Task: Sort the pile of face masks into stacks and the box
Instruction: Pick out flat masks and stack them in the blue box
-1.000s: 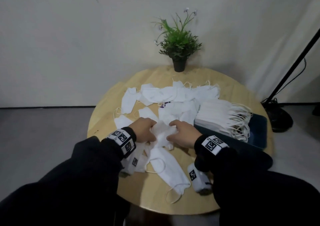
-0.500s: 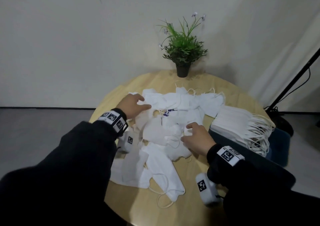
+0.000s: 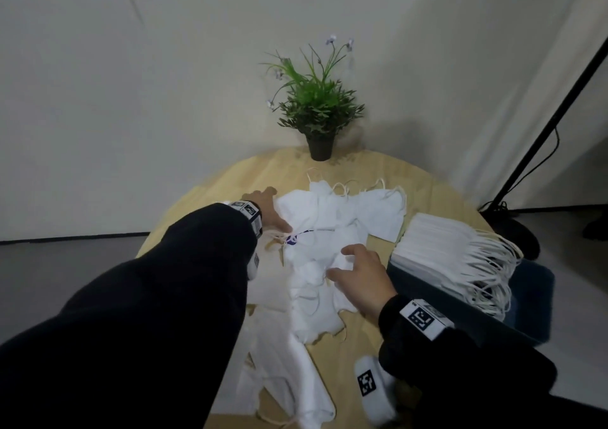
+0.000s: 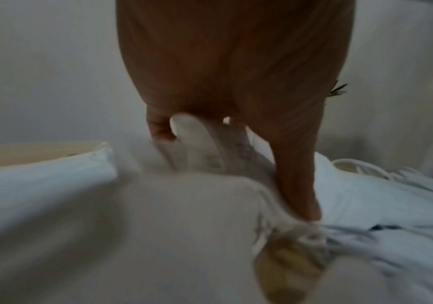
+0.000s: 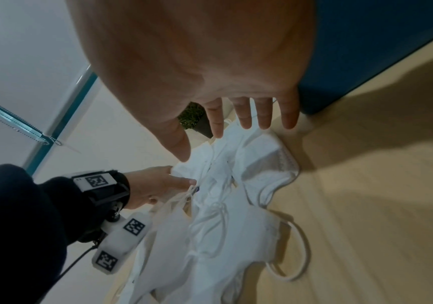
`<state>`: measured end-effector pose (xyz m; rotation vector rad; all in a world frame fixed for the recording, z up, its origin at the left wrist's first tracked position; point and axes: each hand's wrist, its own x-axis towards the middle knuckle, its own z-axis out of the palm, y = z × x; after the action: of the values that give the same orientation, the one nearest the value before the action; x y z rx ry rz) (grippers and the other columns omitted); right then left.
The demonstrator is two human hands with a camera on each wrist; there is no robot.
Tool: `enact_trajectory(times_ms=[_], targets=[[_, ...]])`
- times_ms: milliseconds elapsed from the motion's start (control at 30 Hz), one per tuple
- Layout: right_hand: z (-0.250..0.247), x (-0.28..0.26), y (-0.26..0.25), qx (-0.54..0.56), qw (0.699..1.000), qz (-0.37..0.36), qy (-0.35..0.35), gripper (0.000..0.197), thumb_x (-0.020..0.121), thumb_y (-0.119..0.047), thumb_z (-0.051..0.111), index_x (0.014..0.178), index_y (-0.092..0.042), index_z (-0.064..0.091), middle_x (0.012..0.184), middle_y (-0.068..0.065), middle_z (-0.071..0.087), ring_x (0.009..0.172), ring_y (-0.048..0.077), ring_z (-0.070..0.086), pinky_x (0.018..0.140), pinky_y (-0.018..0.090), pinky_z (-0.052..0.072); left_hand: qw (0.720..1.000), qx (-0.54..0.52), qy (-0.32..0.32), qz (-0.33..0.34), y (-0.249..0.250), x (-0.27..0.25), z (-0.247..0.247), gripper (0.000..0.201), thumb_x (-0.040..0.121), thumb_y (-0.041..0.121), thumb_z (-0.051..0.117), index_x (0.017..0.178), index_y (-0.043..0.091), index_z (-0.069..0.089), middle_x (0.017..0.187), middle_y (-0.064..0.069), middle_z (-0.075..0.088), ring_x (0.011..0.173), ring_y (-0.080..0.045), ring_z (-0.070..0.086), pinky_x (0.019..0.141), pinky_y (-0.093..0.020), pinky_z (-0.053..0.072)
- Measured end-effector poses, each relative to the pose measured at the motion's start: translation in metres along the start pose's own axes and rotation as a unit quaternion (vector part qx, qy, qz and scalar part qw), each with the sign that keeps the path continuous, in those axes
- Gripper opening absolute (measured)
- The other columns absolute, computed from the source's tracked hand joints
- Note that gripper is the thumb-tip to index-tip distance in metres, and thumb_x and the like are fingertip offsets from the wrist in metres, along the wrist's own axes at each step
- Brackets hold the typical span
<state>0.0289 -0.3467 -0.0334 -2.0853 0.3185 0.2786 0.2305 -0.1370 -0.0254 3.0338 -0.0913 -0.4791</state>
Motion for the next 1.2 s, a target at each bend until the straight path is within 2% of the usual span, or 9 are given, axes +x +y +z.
enact_trajectory(times_ms=[100, 333, 433, 567, 733, 833, 933, 1067, 1200], targets=[[0.000, -0.001, -0.001, -0.001, 1.000, -0.014, -0.004, 0.058, 0.084, -0.043, 0.069, 0.136, -0.028, 0.050, 0.141, 0.002, 0.043, 0.129, 0.027, 0.051, 0.106, 0.046, 0.050, 1.000, 0.008, 0.013, 0.010, 0.004, -0.017, -0.020, 0.072, 0.065, 0.060, 0.086, 0.121, 0.020, 0.064, 0.109, -0.002, 0.070, 0.093, -0.025, 0.065, 0.078, -0.035, 0.051], [-0.008, -0.022, -0.023, 0.198, 0.977, -0.066, 0.043, 0.108, 0.059, -0.076, 0.079, 0.149, -0.036, 0.035, 0.135, -0.006, 0.051, 0.122, 0.018, 0.056, 0.103, 0.045, 0.052, 0.972, -0.197, 0.040, 0.118, 0.006, -0.136, -0.070, 0.033, 0.080, 0.045, 0.084, 0.103, 0.025, 0.073, 0.099, 0.003, 0.076, 0.092, -0.020, 0.071, 0.077, -0.035, 0.056], [-0.011, -0.034, -0.037, 0.330, 0.941, -0.065, 0.025, 0.077, 0.079, -0.044, 0.087, 0.143, -0.026, 0.048, 0.125, 0.000, 0.069, 0.110, 0.021, 0.071, 0.093, 0.046, 0.060, 0.948, -0.258, -0.032, 0.185, 0.011, -0.202, -0.058, 0.035, 0.075, 0.048, 0.089, 0.100, 0.030, 0.072, 0.094, 0.010, 0.077, 0.087, -0.013, 0.073, 0.078, -0.034, 0.059], [-0.014, -0.054, -0.041, 0.353, 0.931, -0.096, 0.017, 0.020, 0.090, -0.004, 0.076, 0.109, -0.011, 0.073, 0.100, 0.007, 0.081, 0.097, 0.029, 0.077, 0.074, 0.035, 0.061, 0.933, -0.331, -0.035, 0.133, -0.003, -0.242, -0.016, 0.050, 0.067, 0.042, 0.094, 0.106, 0.029, 0.065, 0.100, 0.010, 0.073, 0.091, -0.012, 0.071, 0.071, -0.029, 0.057], [-0.024, -0.061, -0.024, 0.342, 0.934, -0.092, 0.045, 0.013, 0.095, -0.007, 0.070, 0.106, -0.012, 0.075, 0.096, 0.002, 0.081, 0.085, 0.019, 0.077, 0.064, 0.032, 0.061, 0.873, -0.485, 0.001, 0.043, -0.041, -0.245, -0.007, 0.048, 0.071, -0.001, 0.088, 0.111, 0.021, 0.074, 0.101, -0.006, 0.077, 0.090, -0.028, 0.074, 0.072, -0.034, 0.059], [-0.030, -0.062, -0.015, 0.284, 0.951, -0.104, 0.057, 0.009, 0.097, -0.012, 0.069, 0.102, -0.016, 0.076, 0.094, 0.001, 0.081, 0.082, 0.017, 0.076, 0.068, 0.032, 0.060, 0.827, -0.547, 0.123, 0.036, -0.052, -0.245, -0.021, 0.022, 0.076, 0.003, 0.085, 0.095, 0.012, 0.080, 0.088, -0.005, 0.077, 0.077, -0.018, 0.069, 0.069, -0.030, 0.052], [-0.033, -0.061, -0.011, 0.238, 0.964, -0.106, 0.048, 0.014, 0.100, -0.017, 0.064, 0.100, -0.007, 0.075, 0.090, 0.011, 0.077, 0.078, 0.021, 0.070, 0.070, 0.035, 0.053, 0.781, -0.609, 0.100, 0.099, -0.052, -0.252, -0.036, 0.010, 0.088, 0.006, 0.075, 0.096, 0.009, 0.081, 0.099, -0.009, 0.077, 0.088, -0.022, 0.072, 0.080, -0.037, 0.055], [-0.032, -0.063, -0.014, 0.223, 0.969, -0.108, 0.015, 0.023, 0.101, -0.018, 0.063, 0.096, 0.001, 0.074, 0.084, 0.012, 0.070, 0.075, 0.024, 0.066, 0.072, 0.036, 0.050, 0.848, -0.464, -0.039, 0.252, -0.028, -0.266, -0.043, 0.023, 0.084, 0.005, 0.080, 0.104, 0.016, 0.082, 0.110, 0.000, 0.079, 0.106, -0.017, 0.074, 0.093, -0.028, 0.057], [-0.024, -0.073, -0.022, 0.220, 0.958, -0.168, -0.075, 0.037, 0.096, -0.025, 0.072, 0.093, 0.012, 0.070, 0.081, 0.018, 0.062, 0.074, 0.024, 0.057, 0.068, 0.036, 0.045, 0.879, -0.399, 0.056, 0.255, 0.017, -0.265, -0.018, 0.024, 0.073, 0.018, 0.093, 0.092, 0.022, 0.079, 0.096, 0.009, 0.077, 0.092, -0.007, 0.071, 0.086, -0.028, 0.054]])
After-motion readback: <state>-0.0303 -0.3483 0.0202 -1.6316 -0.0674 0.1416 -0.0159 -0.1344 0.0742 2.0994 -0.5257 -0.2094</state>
